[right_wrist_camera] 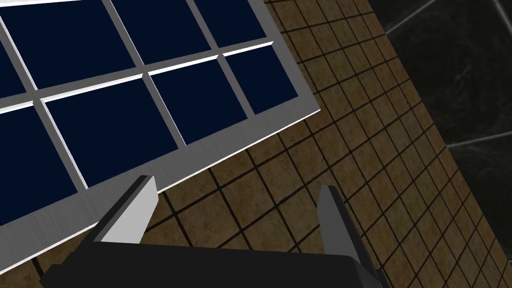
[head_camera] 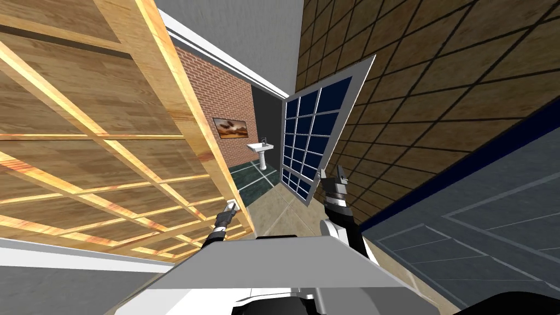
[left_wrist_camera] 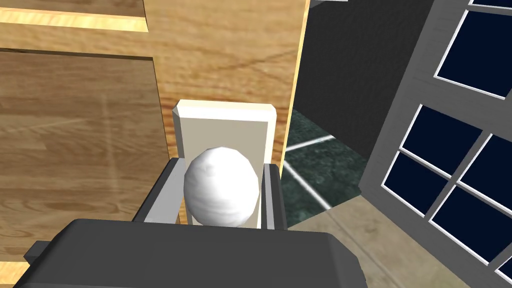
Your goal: Pull the door open
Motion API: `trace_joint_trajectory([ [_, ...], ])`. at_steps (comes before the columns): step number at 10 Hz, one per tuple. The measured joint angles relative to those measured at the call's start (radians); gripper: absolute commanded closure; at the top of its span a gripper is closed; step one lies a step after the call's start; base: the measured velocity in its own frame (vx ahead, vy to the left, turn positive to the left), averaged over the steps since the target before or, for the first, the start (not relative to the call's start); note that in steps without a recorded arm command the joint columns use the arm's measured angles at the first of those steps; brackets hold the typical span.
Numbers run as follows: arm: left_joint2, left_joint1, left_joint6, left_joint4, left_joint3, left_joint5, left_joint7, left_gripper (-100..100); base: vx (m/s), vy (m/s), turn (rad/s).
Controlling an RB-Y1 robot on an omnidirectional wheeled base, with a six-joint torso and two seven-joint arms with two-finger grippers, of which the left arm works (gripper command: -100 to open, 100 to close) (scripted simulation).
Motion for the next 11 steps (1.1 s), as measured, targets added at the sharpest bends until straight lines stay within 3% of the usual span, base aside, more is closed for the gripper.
trace_joint_trajectory([
  [2,0.017,0.017,-0.004,-0.019,-0.027,-0.013,0.020,100,-0.187,0.041,-0.031],
  [3,0.015,0.021,-0.002,-0.020,-0.032,-0.015,0.021,100,-0.175,0.023,-0.188],
  [9,0.083,0.064,-0.098,0.001,-0.095,-0.041,0.104,100,-0.243,0.039,-0.155],
  [11,0.106,0.088,-0.112,-0.011,-0.114,-0.048,0.125,100,-0.168,0.019,-0.050],
])
